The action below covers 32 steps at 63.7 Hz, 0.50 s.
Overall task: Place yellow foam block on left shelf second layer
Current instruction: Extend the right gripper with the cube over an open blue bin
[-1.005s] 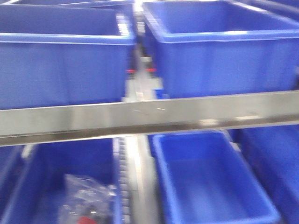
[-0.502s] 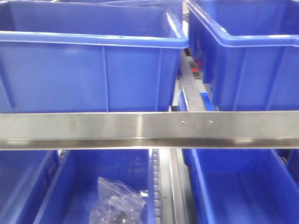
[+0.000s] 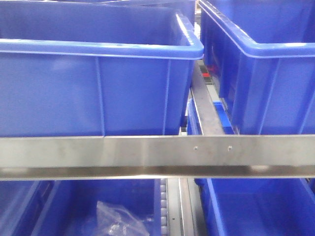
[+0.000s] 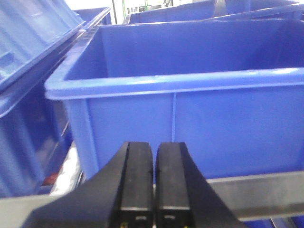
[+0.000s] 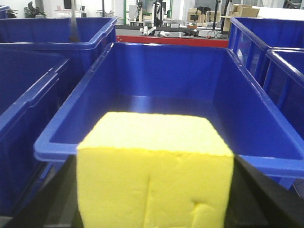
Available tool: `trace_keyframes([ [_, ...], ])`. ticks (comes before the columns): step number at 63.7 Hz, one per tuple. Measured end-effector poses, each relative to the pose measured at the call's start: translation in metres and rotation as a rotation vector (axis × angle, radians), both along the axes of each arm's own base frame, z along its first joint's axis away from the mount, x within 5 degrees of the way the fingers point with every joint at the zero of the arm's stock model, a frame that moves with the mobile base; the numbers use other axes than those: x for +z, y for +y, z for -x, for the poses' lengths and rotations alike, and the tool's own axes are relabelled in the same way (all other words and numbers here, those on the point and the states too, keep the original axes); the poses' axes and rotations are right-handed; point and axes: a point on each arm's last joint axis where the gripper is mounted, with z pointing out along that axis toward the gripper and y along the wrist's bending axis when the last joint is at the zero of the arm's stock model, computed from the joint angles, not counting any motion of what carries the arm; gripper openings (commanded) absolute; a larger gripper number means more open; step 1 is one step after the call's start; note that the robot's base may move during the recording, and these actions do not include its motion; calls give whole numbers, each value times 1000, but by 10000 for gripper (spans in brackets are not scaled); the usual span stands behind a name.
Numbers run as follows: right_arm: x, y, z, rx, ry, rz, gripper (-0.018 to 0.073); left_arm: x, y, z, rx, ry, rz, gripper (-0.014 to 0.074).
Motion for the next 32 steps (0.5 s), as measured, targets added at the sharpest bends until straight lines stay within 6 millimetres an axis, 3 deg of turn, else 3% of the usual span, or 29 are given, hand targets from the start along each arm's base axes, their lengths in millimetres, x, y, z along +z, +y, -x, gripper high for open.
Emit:
trace_keyframes([
  [32,1,0,0,0,-6,0,501,0,0,0,0,0,0,124],
])
